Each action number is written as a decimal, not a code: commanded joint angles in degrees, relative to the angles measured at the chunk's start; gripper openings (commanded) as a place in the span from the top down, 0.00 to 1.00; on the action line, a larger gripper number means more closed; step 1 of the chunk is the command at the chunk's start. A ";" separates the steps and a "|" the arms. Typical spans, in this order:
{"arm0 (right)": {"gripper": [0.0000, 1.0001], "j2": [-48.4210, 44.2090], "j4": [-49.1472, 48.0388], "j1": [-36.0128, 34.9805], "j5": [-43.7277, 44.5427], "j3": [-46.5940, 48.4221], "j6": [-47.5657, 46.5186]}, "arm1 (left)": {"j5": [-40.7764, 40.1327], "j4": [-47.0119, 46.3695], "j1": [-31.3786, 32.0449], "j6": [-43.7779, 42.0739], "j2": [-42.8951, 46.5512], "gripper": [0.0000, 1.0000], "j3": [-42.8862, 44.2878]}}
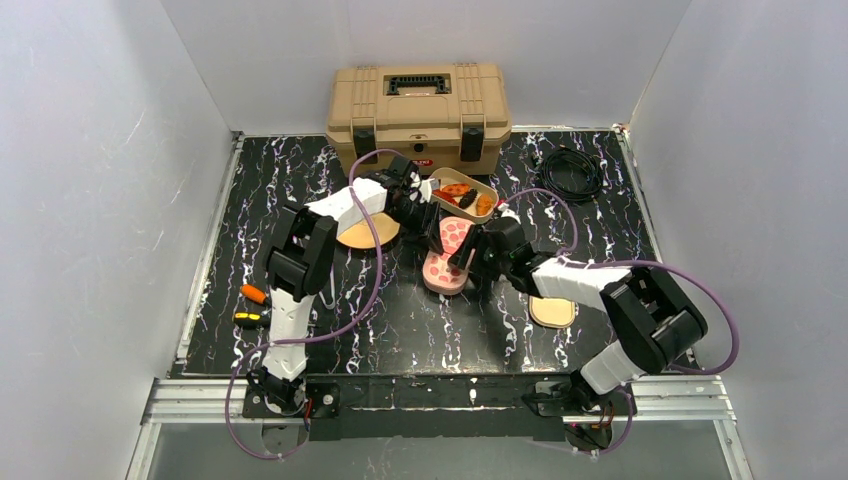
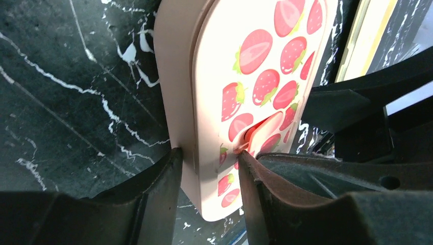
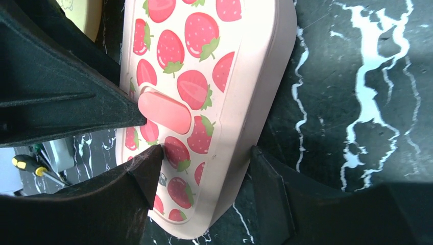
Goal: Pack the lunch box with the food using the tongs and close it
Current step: Close the box lid on the packing box.
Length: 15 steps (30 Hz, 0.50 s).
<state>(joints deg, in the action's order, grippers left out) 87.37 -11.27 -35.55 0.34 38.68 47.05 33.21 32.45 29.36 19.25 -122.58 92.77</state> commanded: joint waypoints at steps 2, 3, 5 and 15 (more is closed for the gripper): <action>0.36 2.34 5.56 -11.19 1.44 -2.22 3.75 | -3.71 3.52 0.49 -3.94 -2.00 0.59 -0.41; 0.36 1.88 5.66 -13.06 2.38 -1.70 4.56 | -3.27 3.10 0.58 -4.14 -1.52 0.59 -0.62; 0.36 0.89 6.38 -16.43 4.52 -0.66 5.85 | -2.83 2.45 0.53 -4.30 -0.45 0.58 -0.98; 0.32 -8.88 17.03 -22.97 13.10 4.71 7.09 | 3.38 -1.98 0.52 -3.89 4.77 0.54 -4.02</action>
<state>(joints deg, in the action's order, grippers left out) 83.35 -3.46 -56.45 14.57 40.07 54.02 33.91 34.54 28.60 15.03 -120.97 90.61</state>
